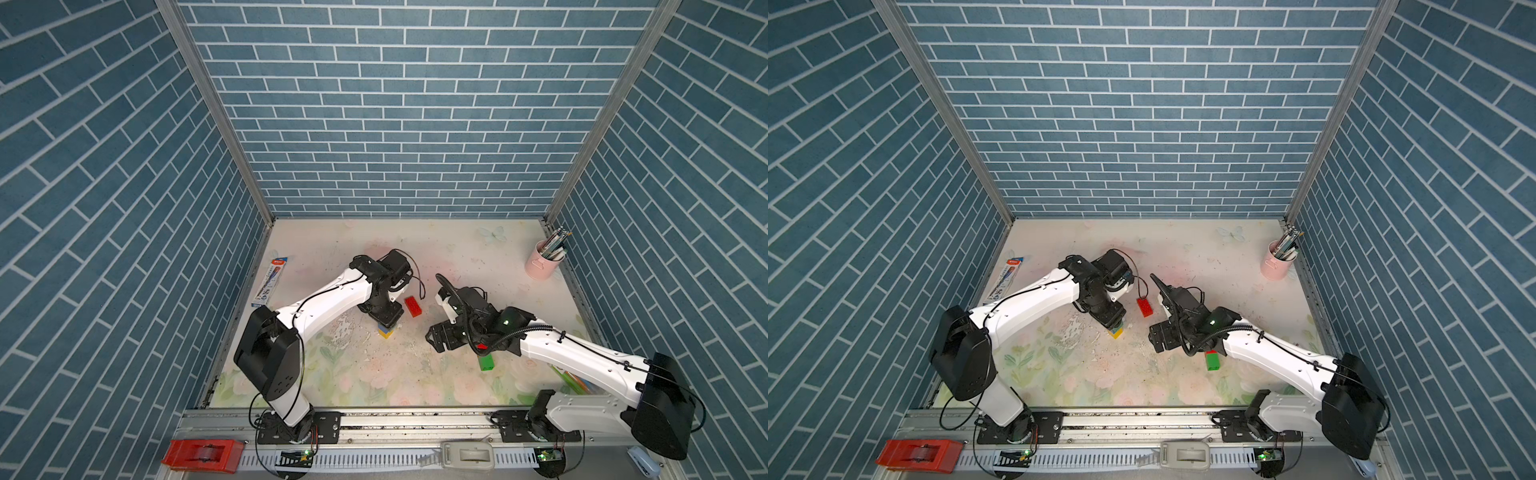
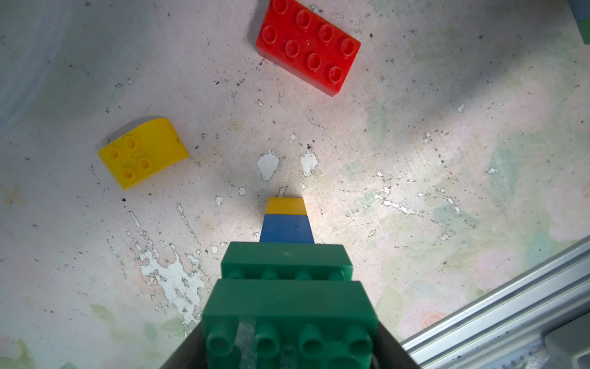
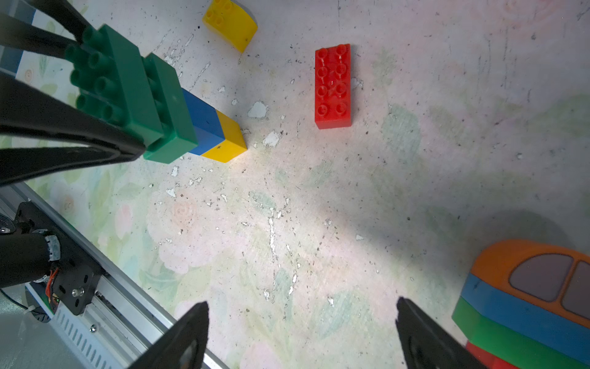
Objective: Assemble an ice cream with lego
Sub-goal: Assemble the lego brick with the lego brick.
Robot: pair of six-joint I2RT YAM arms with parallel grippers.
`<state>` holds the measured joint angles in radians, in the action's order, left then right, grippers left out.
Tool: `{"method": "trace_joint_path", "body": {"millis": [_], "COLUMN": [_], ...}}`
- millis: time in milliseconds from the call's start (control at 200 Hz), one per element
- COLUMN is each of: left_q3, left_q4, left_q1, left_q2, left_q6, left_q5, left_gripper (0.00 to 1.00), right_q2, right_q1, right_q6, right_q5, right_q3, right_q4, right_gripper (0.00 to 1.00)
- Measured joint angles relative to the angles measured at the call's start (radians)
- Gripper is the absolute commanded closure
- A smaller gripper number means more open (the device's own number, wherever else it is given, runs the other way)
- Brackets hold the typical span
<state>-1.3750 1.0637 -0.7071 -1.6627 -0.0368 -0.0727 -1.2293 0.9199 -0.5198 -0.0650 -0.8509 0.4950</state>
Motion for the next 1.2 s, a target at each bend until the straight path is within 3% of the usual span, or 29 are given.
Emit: {"method": "trace_joint_path", "body": {"millis": [700, 930, 1055, 1200], "left_q3": [0.013, -0.006, -0.018, -0.016], "left_q4": [-0.006, 0.017, 0.027, 0.026], "left_q1": [-0.002, -0.008, -0.011, -0.011], "left_q2": [-0.003, -0.026, -0.037, -0.037], "left_q6": [-0.015, -0.003, -0.005, -0.024], "left_q5": [0.000, 0.002, 0.005, 0.004], "left_gripper": [0.56, 0.60, 0.68, 0.67], "right_q2": [0.000, 0.000, 0.000, 0.000], "right_q1": [0.000, -0.002, -0.005, -0.008], "right_q6": [0.000, 0.000, 0.000, 0.000], "right_q5": [0.000, 0.000, 0.000, 0.000], "right_q3": [0.000, 0.000, 0.000, 0.000], "right_q4": [0.005, 0.007, 0.007, 0.009], "right_gripper": [0.07, 0.07, 0.08, 0.07]}}
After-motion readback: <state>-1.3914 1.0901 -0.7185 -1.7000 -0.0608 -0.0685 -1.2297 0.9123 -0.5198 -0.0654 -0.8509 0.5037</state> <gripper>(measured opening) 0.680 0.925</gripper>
